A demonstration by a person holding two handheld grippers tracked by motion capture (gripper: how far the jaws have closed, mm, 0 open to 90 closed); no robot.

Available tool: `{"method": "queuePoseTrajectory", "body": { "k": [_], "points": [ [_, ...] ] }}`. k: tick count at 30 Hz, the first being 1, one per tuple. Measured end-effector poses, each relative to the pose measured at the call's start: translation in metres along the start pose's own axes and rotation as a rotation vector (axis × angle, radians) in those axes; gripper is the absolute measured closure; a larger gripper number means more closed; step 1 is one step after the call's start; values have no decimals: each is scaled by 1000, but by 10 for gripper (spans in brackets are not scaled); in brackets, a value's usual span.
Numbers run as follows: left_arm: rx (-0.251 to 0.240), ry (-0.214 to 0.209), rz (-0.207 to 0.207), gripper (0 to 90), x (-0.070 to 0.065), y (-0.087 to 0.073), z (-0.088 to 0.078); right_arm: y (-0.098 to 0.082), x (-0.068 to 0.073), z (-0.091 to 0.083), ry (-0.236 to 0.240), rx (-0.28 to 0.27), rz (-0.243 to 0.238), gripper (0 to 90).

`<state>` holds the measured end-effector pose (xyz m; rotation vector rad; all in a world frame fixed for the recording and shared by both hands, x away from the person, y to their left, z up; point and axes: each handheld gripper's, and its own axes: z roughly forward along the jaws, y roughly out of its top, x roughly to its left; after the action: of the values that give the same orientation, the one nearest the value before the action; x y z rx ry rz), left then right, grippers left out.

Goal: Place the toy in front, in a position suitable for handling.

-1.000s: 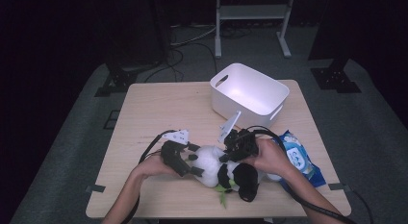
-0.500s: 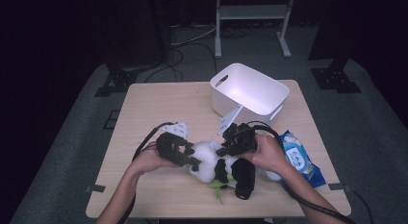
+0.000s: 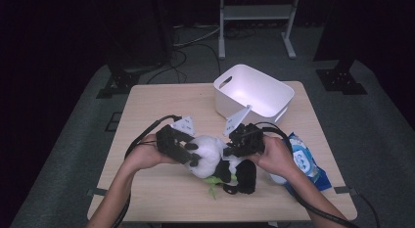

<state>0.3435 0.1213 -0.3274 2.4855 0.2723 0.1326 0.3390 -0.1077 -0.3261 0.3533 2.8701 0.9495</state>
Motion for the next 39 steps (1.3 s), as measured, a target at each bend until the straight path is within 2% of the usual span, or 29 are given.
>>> {"method": "queuePoseTrajectory", "body": {
  "k": [6, 9, 13, 22, 31, 34, 39],
  "points": [
    [-26, -4, 25, 385, -5, 14, 8, -20, -3, -8, 14, 4, 38, 828],
    [-19, -3, 46, 372, -7, 22, 9, -27, -5, -12, 26, -1, 49, 828],
    [-33, -11, 47, 343, -8, 26, 12, -35, -6, -14, 25, -5, 61, 830],
    [-104, -45, 45, 303, -8, 29, 14, -50, -9, -18, 43, -26, 90, 834],
    [-258, -96, -20, 210, 0, 18, 14, -64, -11, -22, 47, -42, 119, 835],
    [-255, -89, -36, 161, 3, 13, 18, -68, -13, -25, 42, -40, 119, 835],
    [-299, -127, -76, 112, 8, 7, 29, -75, -15, -27, 44, -49, 140, 835]
  ]
}}
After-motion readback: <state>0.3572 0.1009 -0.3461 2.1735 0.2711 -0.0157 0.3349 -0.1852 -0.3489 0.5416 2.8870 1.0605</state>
